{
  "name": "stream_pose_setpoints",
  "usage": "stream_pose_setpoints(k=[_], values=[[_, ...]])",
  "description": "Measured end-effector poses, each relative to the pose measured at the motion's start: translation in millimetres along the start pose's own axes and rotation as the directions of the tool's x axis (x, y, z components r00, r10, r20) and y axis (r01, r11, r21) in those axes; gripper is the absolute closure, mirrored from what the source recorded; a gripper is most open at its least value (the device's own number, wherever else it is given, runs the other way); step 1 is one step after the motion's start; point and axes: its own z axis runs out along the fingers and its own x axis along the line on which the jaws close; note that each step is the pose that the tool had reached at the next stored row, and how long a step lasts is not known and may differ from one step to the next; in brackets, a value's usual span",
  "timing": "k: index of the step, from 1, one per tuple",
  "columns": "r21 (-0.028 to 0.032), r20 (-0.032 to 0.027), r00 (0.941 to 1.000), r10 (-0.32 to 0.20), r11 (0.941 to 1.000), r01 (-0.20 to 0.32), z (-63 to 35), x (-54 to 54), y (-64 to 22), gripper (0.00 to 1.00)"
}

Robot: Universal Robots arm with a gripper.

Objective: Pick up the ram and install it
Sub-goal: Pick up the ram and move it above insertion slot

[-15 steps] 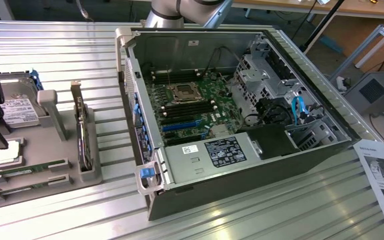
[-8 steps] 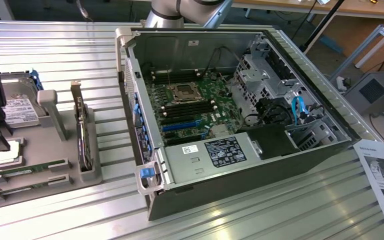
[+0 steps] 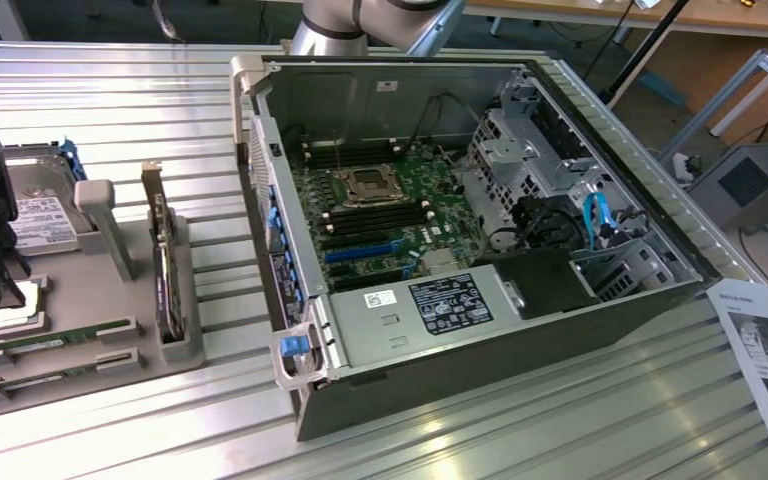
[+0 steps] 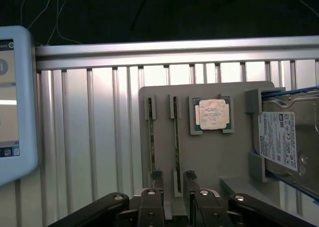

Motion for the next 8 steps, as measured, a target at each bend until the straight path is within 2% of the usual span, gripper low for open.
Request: stream_pose_setpoints(k=[8], values=[[0.0000,0.0000,1.0000,0.000,1.0000,0.000,9.6,0.1,-0.4,0.70]])
